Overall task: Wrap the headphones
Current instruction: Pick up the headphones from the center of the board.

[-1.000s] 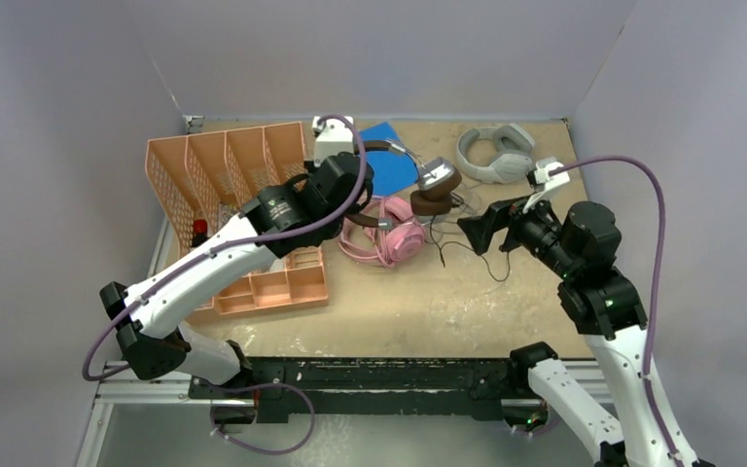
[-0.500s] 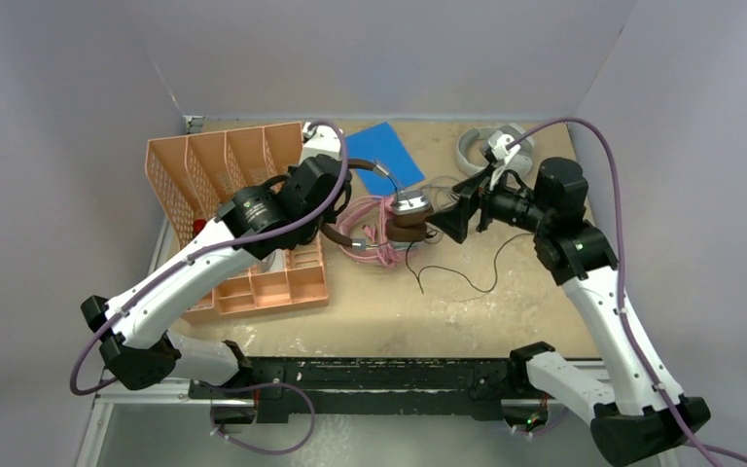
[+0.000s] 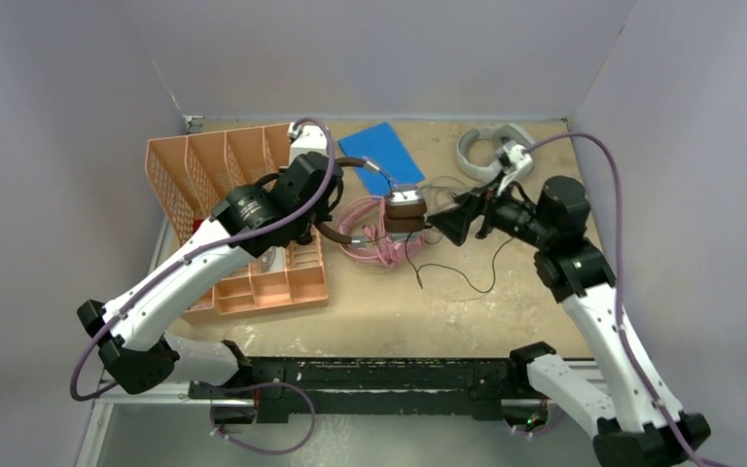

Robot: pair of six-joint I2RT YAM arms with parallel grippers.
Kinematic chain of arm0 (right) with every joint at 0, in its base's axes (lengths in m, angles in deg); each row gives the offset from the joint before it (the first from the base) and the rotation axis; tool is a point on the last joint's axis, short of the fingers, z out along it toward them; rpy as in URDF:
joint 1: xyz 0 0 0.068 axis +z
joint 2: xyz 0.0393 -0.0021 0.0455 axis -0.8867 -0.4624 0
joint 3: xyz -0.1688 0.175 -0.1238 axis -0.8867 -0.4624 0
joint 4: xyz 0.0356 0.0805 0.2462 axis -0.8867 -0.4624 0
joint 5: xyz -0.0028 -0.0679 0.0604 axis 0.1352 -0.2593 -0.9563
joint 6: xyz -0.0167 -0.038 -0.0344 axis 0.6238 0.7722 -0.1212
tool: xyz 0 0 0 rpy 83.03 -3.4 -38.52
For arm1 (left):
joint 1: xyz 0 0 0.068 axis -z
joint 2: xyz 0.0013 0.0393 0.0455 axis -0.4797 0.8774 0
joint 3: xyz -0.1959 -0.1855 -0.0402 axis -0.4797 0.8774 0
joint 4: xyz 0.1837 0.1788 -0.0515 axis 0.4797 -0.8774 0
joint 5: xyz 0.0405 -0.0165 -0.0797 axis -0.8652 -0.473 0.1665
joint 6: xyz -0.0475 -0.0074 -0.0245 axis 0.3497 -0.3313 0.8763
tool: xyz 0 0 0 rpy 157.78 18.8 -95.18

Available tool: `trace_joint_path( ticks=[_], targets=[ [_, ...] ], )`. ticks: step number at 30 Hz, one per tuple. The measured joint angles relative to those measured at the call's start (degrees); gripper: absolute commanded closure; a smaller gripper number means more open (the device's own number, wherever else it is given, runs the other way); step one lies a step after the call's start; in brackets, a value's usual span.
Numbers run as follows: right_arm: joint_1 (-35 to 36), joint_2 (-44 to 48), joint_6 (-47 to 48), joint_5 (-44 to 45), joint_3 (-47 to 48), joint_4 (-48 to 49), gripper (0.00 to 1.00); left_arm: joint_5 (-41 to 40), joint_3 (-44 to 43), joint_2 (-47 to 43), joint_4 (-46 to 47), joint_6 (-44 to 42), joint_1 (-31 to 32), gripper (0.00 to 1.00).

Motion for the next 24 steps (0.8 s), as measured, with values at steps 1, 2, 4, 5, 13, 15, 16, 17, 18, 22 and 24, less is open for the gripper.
trace_joint_path(
  ticks=[1,2,4,5,13,15,16,17,18,22,24],
  targets=[
    [0.0,2.1,0.1,4.8,0.0,-1.9,0.01,0.0,0.0,0.0,0.0,0.5,-0.5,1.00],
    [-0.1,3.7,0.2,8.1,0.0,-3.1,0.01,0.0,0.0,-0.1,0.0,1.1,-0.9,1.00],
    [-0.4,6.0,0.6,14.0,0.0,-5.0,0.01,0.0,0.0,-0.2,-0.1,2.3,-1.9,1.00],
    [-0.5,6.7,0.8,16.0,0.1,-5.8,0.01,0.0,0.0,-0.4,-0.1,2.9,-2.3,1.00],
    [-2.9,2.8,3.1,5.8,-9.2,2.8,0.01,-0.2,-1.5,-2.7,-0.9,7.4,-4.5,1.00],
    [-1.4,2.1,4.6,0.5,-15.3,8.2,0.01,-0.1,-2.8,-2.8,-0.8,7.8,-4.8,1.00],
    [0.1,1.6,5.6,-0.5,-17.3,9.5,0.01,0.0,-3.3,-2.8,-0.6,8.2,-4.9,1.00],
    [1.6,0.9,6.7,-1.5,-18.4,10.5,0.01,0.1,-3.8,-2.8,-0.4,8.6,-4.9,1.00],
    [2.8,-0.1,7.6,-2.7,-19.0,11.7,0.01,0.2,-4.3,-2.8,-0.4,8.9,-4.9,1.00],
    [3.7,-1.4,8.0,-4.8,-21.9,21.2,0.01,0.5,-5.3,-2.8,-0.5,9.0,-5.0,1.00],
    [1.6,-0.2,7.4,-5.2,-24.9,25.7,0.01,0.6,-5.5,-2.8,-0.6,9.0,-5.2,1.00]
  ],
)
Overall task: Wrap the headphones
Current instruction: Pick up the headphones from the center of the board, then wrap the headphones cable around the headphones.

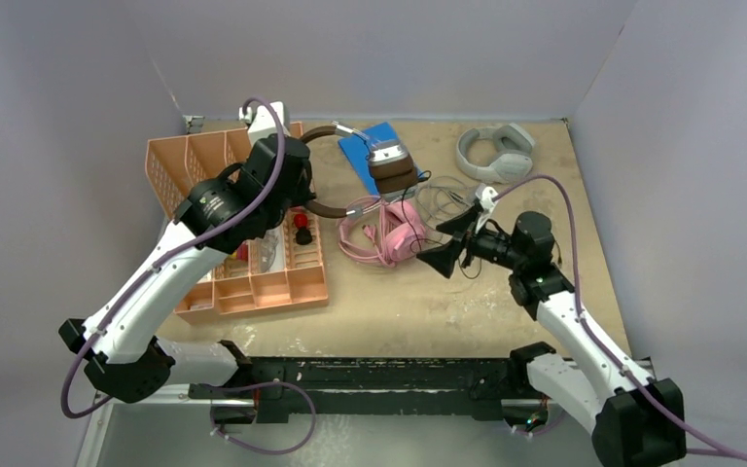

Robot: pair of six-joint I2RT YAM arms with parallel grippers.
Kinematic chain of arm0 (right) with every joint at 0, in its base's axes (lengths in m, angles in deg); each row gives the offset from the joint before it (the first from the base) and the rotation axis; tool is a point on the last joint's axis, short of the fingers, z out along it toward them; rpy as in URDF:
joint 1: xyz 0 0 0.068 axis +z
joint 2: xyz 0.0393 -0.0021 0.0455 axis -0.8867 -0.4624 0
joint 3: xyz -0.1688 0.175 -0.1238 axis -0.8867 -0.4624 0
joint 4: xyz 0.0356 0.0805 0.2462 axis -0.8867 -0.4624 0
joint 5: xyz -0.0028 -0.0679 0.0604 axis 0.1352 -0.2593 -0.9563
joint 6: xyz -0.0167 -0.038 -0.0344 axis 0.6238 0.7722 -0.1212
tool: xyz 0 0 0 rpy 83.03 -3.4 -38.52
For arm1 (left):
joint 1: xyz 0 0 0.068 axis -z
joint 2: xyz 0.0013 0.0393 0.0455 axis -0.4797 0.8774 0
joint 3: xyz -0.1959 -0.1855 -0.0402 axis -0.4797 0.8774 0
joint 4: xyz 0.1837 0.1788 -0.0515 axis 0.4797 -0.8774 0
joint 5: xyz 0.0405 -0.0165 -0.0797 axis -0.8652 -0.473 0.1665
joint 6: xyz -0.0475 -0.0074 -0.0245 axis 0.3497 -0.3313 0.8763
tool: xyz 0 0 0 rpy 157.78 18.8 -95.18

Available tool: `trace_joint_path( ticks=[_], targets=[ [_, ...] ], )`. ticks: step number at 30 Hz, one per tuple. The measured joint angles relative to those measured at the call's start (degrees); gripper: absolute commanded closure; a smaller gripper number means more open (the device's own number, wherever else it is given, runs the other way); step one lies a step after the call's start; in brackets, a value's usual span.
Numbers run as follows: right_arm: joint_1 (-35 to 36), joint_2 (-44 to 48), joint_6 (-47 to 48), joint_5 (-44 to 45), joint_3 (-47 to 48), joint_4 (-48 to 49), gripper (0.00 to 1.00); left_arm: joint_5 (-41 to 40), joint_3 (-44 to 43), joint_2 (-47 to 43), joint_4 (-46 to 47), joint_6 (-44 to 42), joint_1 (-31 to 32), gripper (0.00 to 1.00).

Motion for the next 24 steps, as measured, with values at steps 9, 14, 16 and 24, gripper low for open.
trace_joint_path(
  ticks=[9,14,16,24],
  targets=[
    [-5.4,5.0,-0.5,7.8,-2.9,-0.9,0.05,0.2,-2.5,0.0,-1.5,-0.1,-0.5,1.00],
    [-5.8,2.8,-1.6,8.8,-3.6,-2.3,0.07,0.2,-4.1,-0.3,-1.6,-0.2,-0.8,1.00],
    [-5.8,0.9,-1.6,8.3,-3.8,-2.5,0.11,0.5,-4.6,-0.7,-1.7,-0.2,-0.8,1.00],
    [-5.8,-13.9,-2.0,-3.3,-3.5,3.3,0.34,3.3,-6.6,-1.1,-1.5,-0.2,-0.8,1.00]
  ],
)
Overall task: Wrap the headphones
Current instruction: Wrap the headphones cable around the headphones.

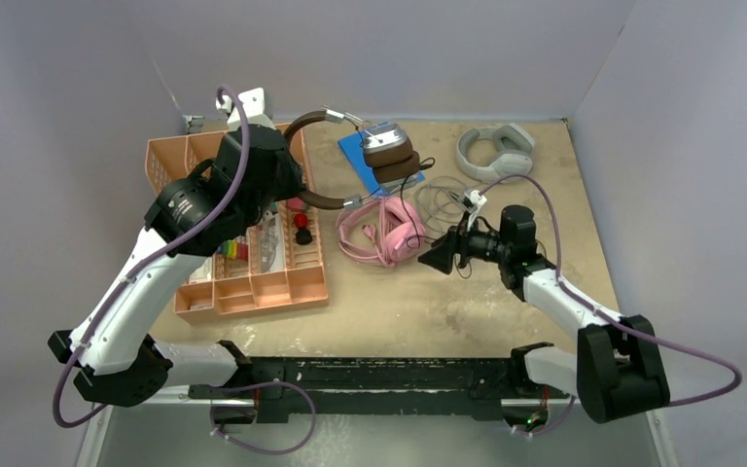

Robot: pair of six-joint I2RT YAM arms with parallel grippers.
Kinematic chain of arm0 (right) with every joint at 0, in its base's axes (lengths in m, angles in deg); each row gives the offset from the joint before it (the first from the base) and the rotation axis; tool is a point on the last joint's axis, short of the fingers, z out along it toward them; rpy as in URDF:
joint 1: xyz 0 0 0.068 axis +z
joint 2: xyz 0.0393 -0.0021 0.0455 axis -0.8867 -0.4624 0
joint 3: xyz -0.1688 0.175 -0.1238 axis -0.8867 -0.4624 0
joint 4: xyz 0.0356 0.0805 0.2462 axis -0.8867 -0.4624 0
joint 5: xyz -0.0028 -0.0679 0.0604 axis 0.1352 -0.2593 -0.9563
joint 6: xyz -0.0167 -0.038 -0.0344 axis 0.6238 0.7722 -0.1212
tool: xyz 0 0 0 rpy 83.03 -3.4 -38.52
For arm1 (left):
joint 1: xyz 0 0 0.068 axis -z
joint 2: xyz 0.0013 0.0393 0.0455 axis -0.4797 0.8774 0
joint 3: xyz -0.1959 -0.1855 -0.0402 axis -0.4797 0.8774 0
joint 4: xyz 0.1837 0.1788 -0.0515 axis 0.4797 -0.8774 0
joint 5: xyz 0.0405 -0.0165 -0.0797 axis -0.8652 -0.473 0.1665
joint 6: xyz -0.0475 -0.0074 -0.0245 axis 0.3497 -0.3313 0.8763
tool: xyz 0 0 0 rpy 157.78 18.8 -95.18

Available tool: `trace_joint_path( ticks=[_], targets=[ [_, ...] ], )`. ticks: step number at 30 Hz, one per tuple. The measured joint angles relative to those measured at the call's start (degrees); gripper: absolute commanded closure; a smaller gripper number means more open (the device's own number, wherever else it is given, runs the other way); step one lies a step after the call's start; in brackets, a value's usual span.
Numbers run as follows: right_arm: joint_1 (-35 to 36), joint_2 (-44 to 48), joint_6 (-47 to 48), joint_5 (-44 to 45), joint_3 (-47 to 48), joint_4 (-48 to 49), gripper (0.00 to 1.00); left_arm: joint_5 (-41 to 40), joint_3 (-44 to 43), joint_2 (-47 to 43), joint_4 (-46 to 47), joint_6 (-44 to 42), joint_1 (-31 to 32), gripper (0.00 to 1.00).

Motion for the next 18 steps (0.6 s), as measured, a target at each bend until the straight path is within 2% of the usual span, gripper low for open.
trace_joint_path(
  ticks=[2,7,12,15,18],
  targets=[
    [0.0,-2.2,-0.6,-2.8,0.4,2.7,0.49,1.0,-0.2,-0.1,0.0,0.0,0.0,1.00],
    [0.0,-4.4,-3.7,-8.9,3.0,9.5,1.00,4.8,0.1,-0.6,1.9,-0.1,0.0,1.00],
    [3.3,-2.3,-9.7,-12.5,3.5,16.5,1.00,13.8,7.0,-4.6,13.6,-0.4,0.0,1.00],
    [6.2,-1.2,-10.7,-13.4,4.7,16.4,1.00,23.0,9.2,-5.1,21.3,-0.6,0.0,1.00],
    [6.1,0.0,-11.4,-11.6,5.5,14.3,1.00,33.3,9.7,-4.0,28.0,-2.1,0.0,1.00]
  ],
)
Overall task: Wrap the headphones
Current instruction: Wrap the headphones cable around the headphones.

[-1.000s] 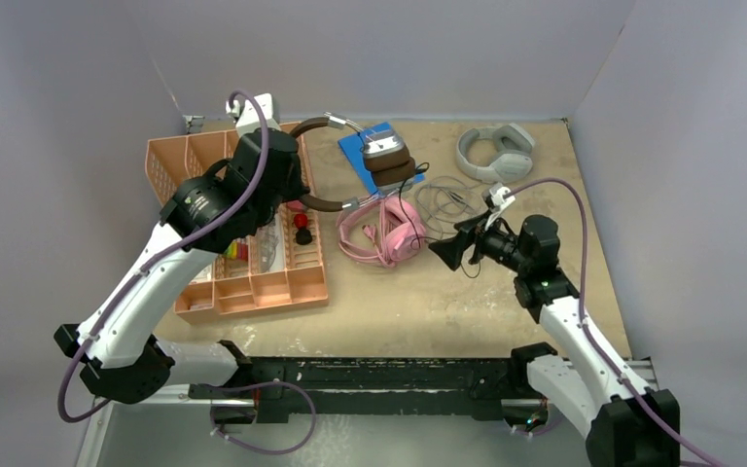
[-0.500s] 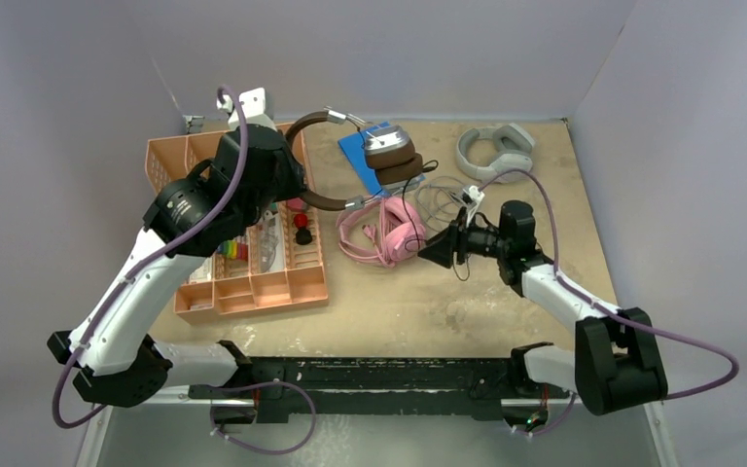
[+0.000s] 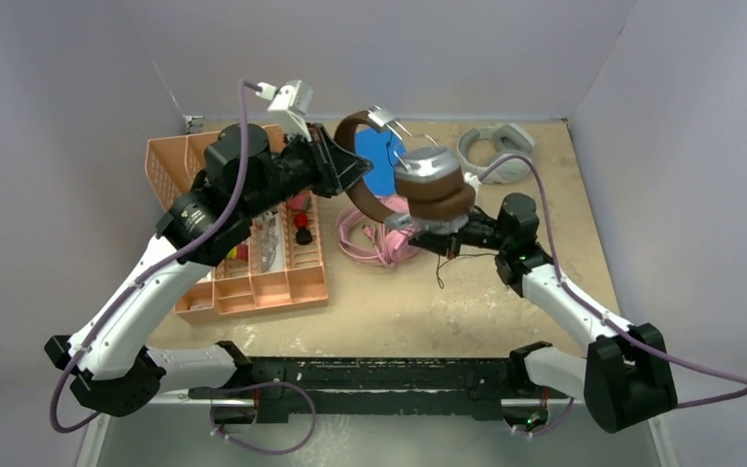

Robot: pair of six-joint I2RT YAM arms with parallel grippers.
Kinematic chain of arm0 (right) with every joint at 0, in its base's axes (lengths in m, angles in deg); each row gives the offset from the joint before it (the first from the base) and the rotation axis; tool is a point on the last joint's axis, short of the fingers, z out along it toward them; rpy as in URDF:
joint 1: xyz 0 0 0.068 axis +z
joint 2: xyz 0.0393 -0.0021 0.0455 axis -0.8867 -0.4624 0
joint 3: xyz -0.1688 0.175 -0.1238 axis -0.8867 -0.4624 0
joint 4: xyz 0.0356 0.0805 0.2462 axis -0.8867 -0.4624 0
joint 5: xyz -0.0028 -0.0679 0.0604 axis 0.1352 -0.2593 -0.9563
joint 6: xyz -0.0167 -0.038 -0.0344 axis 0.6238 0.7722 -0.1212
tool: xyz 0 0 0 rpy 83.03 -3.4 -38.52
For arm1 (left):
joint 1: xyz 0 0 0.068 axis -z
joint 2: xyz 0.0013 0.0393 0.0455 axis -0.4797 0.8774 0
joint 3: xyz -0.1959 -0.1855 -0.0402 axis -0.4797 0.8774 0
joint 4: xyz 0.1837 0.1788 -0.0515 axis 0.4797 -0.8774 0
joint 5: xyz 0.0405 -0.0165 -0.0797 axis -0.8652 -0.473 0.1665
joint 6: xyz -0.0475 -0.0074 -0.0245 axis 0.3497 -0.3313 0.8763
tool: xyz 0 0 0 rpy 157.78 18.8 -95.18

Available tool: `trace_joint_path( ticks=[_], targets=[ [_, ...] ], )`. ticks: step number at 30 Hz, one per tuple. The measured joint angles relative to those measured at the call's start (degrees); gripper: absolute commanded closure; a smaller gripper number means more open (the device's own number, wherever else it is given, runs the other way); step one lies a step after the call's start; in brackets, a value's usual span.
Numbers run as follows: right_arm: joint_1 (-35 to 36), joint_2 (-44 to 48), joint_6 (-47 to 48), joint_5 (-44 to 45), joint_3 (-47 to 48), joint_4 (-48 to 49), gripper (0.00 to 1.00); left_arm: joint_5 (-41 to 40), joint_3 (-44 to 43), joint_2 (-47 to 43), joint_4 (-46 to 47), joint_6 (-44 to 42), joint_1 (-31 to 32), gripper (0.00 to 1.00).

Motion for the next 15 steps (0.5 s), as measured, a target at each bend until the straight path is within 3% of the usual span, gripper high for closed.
trace_joint_path(
  ticks=[3,7,15],
  targets=[
    [-2.2,1.2,0.0,4.3,2.3,-6.4,1.00,10.0,0.2,0.7,2.4,-3.7,0.0,1.00],
    [-4.4,1.4,0.5,9.8,7.5,-16.1,1.00,19.4,0.2,1.4,-2.1,-11.4,0.0,1.00],
    [-5.7,1.6,1.5,14.6,18.9,-29.2,1.00,19.4,6.6,1.6,-11.8,-20.1,1.1,1.00]
  ],
)
